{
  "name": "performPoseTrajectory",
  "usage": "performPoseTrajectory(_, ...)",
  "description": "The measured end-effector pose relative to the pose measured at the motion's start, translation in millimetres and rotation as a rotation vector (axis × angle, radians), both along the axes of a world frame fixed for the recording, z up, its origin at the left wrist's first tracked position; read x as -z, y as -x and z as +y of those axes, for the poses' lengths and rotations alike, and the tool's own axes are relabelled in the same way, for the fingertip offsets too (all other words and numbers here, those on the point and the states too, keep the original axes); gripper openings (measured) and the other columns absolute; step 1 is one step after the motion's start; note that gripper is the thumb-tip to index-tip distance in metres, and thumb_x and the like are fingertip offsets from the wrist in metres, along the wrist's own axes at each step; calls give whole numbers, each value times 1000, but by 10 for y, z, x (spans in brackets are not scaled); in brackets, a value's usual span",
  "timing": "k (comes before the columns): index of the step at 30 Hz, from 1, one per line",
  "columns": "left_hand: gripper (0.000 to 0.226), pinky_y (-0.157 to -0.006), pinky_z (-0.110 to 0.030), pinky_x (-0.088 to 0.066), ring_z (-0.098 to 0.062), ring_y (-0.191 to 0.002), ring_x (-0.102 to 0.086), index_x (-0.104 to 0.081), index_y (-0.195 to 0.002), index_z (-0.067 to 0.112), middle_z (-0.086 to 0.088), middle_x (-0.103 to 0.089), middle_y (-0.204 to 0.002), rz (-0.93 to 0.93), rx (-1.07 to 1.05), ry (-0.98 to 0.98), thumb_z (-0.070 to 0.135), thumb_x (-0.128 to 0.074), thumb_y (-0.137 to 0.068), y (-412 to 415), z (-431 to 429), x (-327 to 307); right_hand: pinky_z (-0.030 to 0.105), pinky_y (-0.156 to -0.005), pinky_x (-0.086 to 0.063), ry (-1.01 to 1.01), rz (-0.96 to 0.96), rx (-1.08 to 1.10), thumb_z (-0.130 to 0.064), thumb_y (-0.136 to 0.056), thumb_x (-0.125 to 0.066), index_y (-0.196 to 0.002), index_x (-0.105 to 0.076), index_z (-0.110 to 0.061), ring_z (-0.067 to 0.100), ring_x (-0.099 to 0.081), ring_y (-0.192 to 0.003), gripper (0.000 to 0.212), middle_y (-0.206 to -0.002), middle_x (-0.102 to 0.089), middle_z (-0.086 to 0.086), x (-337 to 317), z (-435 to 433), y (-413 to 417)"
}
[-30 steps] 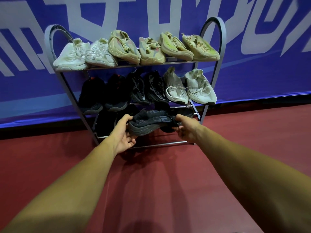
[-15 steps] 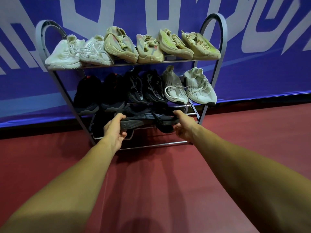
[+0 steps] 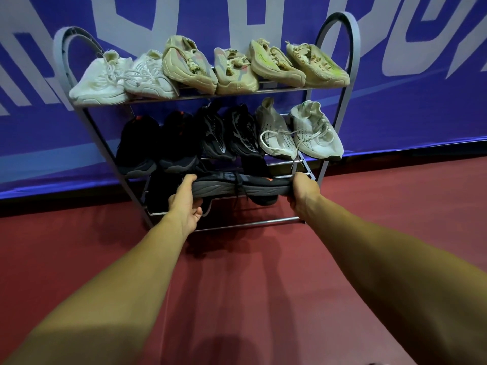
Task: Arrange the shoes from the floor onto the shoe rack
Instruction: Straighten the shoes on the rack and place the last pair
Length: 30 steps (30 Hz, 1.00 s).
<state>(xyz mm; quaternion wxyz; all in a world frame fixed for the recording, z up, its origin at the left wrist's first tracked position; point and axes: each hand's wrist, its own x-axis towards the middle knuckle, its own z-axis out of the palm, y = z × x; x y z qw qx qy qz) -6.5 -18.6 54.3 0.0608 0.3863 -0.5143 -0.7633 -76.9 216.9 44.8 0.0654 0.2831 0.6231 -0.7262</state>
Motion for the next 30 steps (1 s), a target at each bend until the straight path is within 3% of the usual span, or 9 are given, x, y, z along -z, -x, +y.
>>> performPoseTrajectory(3, 46, -63, -25, -40, -14, -87, -59, -61, -118, 21, -3, -65, -109, 7, 131, -36, 48, -72, -82, -8, 84, 8, 28, -44, -34, -48, 12, 66, -22, -63, -46, -109, -70, -4, 22, -51, -52, 55, -86, -69, 14, 88, 36, 61)
performPoseTrajectory(7, 43, -58, -22, -38, -11, -81, -62, -64, -111, 16, -1, -71, -105, -20, 347, 17, 48, -71, -83, 30, 285, -10, 23, -41, -30, 85, 44, -27, -12, -79, -50, -83, -60, -8, 13, -40, -39, 12, -52, -51, 2, -52, -9, -127)
performPoseTrajectory(9, 34, -56, -21, -37, -12, -82, -61, -64, -102, 20, -1, -70, -103, -30, 427, 24, 47, -72, -84, 43, 454, -15, 20, -43, -27, 186, 31, -159, -6, -87, -48, -77, -51, -12, 9, -36, -33, 12, -40, -43, -2, -77, -74, -243)
performPoseTrajectory(12, 38, -53, -22, -35, -15, -86, -63, -63, -110, 22, 0, -71, -99, -24, 412, 18, 42, -77, -81, 85, 676, 22, 20, -46, -28, 241, -17, -359, -8, -90, -49, -83, -53, -9, 12, -36, -45, 7, -55, -48, 5, -36, -222, -377)
performPoseTrajectory(16, 53, -46, -21, -37, -15, -82, -61, -61, -123, 16, -2, -67, -97, -30, 346, 63, 25, -77, -74, 243, 657, 61, 22, -42, -27, 224, 5, -392, -6, -86, -51, -78, -51, -9, 13, -32, -47, 8, -55, -42, 3, 15, -437, -372)
performPoseTrajectory(22, 16, -49, -21, -32, -9, -63, -49, -59, -87, 18, -1, -55, -76, -63, 396, 183, 12, -71, -79, 525, 434, 228, 19, -44, -33, 32, -10, -460, -30, -90, -58, -79, -56, -11, 15, -48, -44, 22, -53, -49, 3, 276, -535, -97)
performPoseTrajectory(25, 18, -46, -20, -31, -8, -56, -48, -58, -75, 20, 2, -54, -65, -68, 405, 238, 11, -72, -79, 563, 429, 475, 18, -45, -35, -8, -115, -545, -49, -95, -53, -82, -58, -13, 12, -56, -47, 38, -74, -67, 5, 627, -374, -159)
performPoseTrajectory(28, 20, -42, -18, -32, -10, -61, -51, -61, -84, 17, 0, -59, -74, -74, 320, 217, 19, -78, -75, 529, 467, 693, 24, -55, -34, -59, -192, -555, -61, -91, -56, -95, -61, -11, 11, -56, -54, 51, -89, -73, 7, 800, -184, -165)
performPoseTrajectory(30, 44, -45, -20, -35, -14, -71, -55, -65, -105, 13, -3, -64, -87, -57, 276, 202, 31, -81, -68, 511, 502, 799, 23, -53, -33, -45, -156, -435, -52, -92, -60, -97, -59, -12, 9, -53, -44, 41, -84, -70, 7, 793, -117, -59)
